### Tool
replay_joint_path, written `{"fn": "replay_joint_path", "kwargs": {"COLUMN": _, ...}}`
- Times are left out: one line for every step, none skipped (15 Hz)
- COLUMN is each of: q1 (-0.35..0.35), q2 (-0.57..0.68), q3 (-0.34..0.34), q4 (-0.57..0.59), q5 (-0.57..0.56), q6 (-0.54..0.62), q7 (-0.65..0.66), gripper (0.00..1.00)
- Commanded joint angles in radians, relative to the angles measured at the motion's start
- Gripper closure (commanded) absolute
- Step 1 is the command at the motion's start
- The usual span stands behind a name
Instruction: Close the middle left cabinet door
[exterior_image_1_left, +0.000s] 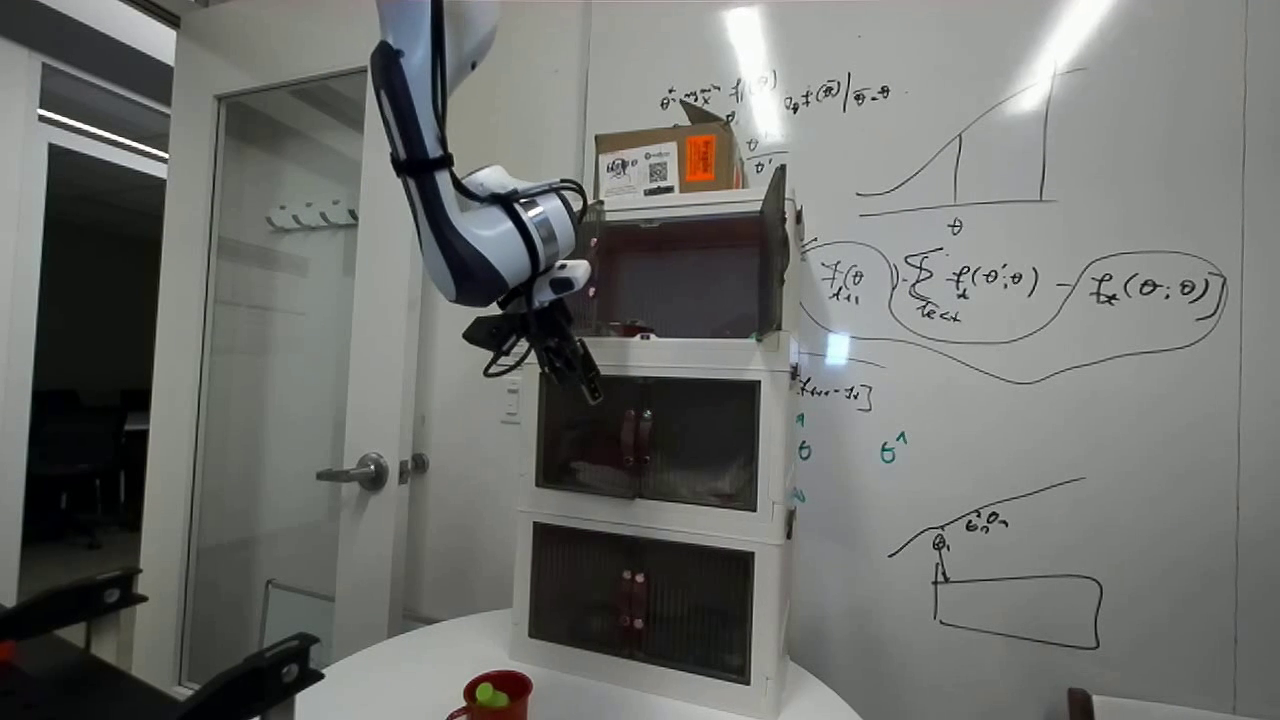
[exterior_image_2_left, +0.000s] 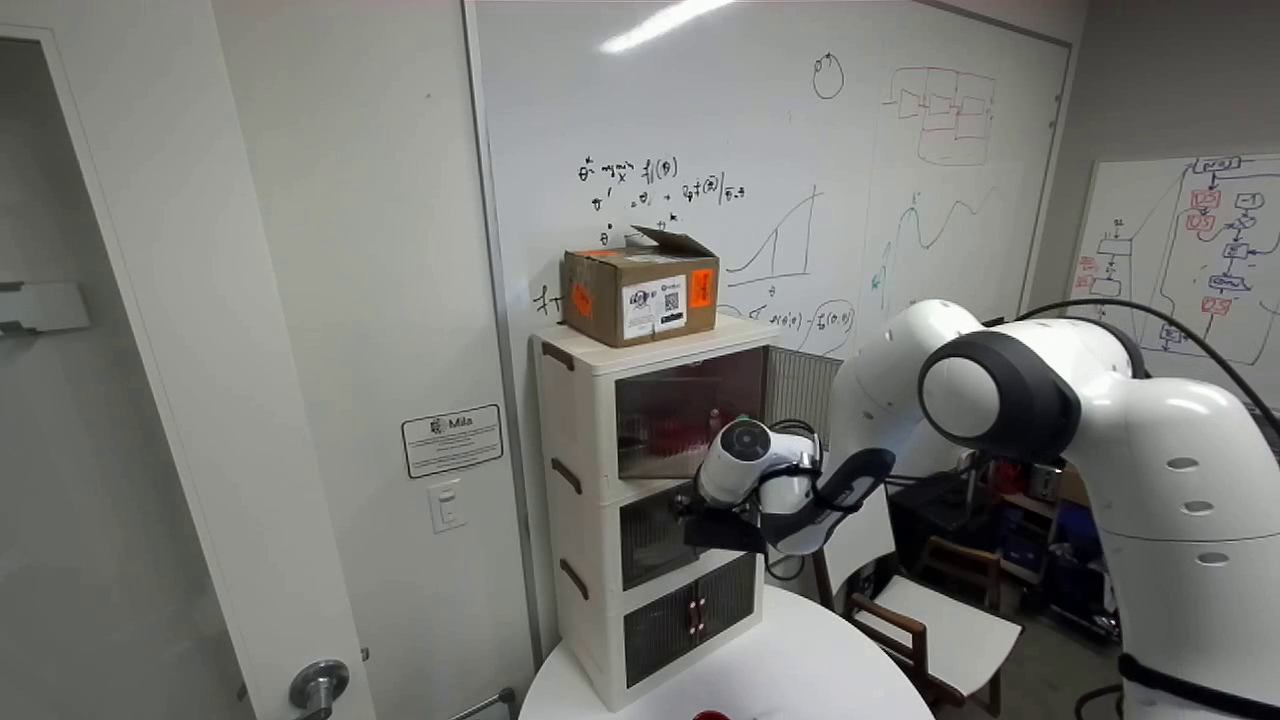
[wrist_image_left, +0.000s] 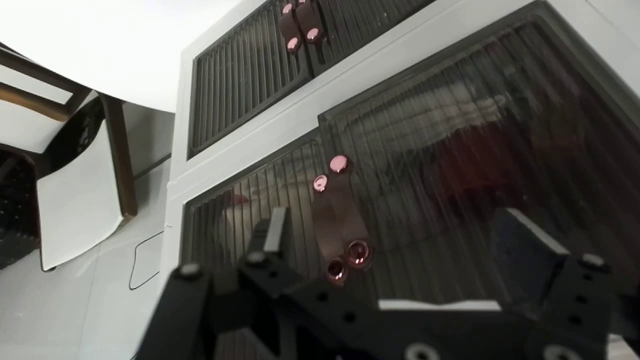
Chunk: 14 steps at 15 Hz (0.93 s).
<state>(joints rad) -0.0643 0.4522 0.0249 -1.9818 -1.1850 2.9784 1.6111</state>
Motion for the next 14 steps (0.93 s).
{"fn": "replay_joint_path", "kwargs": {"q1": 0.121, "q2": 0.069, "q3": -0.092, "q4": 0.082, "q5": -0.229, "q6": -0.006, "q7": 0.202, "gripper": 0.00}}
{"fn": "replay_joint_path", "kwargs": {"q1": 0.170, "q2": 0.085, "q3": -0.133, "q4": 0.118, "q5": -0.323, "q6": -0.002, "q7": 0.289, "gripper": 0.00}}
{"fn": "replay_joint_path", "kwargs": {"q1": 0.224, "q2": 0.101, "q3": -0.179, "q4": 0.167, "q5": -0.403, "q6": 0.000, "q7": 0.362, "gripper": 0.00}}
{"fn": "replay_joint_path", "kwargs": {"q1": 0.259, "q2": 0.119, "q3": -0.203, "q4": 0.200, "q5": -0.483, "q6": -0.009, "q7": 0.434, "gripper": 0.00}}
{"fn": "replay_joint_path", "kwargs": {"q1": 0.284, "q2": 0.140, "q3": -0.219, "q4": 0.240, "q5": -0.565, "q6": -0.022, "q7": 0.503, "gripper": 0.00}}
{"fn": "replay_joint_path", "kwargs": {"q1": 0.295, "q2": 0.157, "q3": -0.217, "q4": 0.268, "q5": -0.648, "q6": -0.043, "q7": 0.581, "gripper": 0.00}}
{"fn": "replay_joint_path", "kwargs": {"q1": 0.278, "q2": 0.171, "q3": -0.186, "q4": 0.283, "q5": -0.729, "q6": -0.076, "q7": 0.653, "gripper": 0.00}}
{"fn": "replay_joint_path", "kwargs": {"q1": 0.274, "q2": 0.187, "q3": -0.167, "q4": 0.292, "q5": -0.811, "q6": -0.110, "q7": 0.728, "gripper": 0.00}}
{"fn": "replay_joint_path", "kwargs": {"q1": 0.274, "q2": 0.204, "q3": -0.155, "q4": 0.292, "q5": -0.888, "q6": -0.143, "q7": 0.802, "gripper": 0.00}}
{"fn": "replay_joint_path", "kwargs": {"q1": 0.275, "q2": 0.220, "q3": -0.147, "q4": 0.285, "q5": -0.962, "q6": -0.175, "q7": 0.876, "gripper": 0.00}}
{"fn": "replay_joint_path", "kwargs": {"q1": 0.268, "q2": 0.240, "q3": -0.134, "q4": 0.281, "q5": -1.026, "q6": -0.209, "q7": 0.935, "gripper": 0.00}}
{"fn": "replay_joint_path", "kwargs": {"q1": 0.263, "q2": 0.258, "q3": -0.126, "q4": 0.273, "q5": -1.084, "q6": -0.244, "q7": 0.988, "gripper": 0.00}}
{"fn": "replay_joint_path", "kwargs": {"q1": 0.258, "q2": 0.280, "q3": -0.120, "q4": 0.272, "q5": -1.141, "q6": -0.278, "q7": 1.040, "gripper": 0.00}}
{"fn": "replay_joint_path", "kwargs": {"q1": 0.255, "q2": 0.297, "q3": -0.119, "q4": 0.268, "q5": -1.179, "q6": -0.307, "q7": 1.077, "gripper": 0.00}}
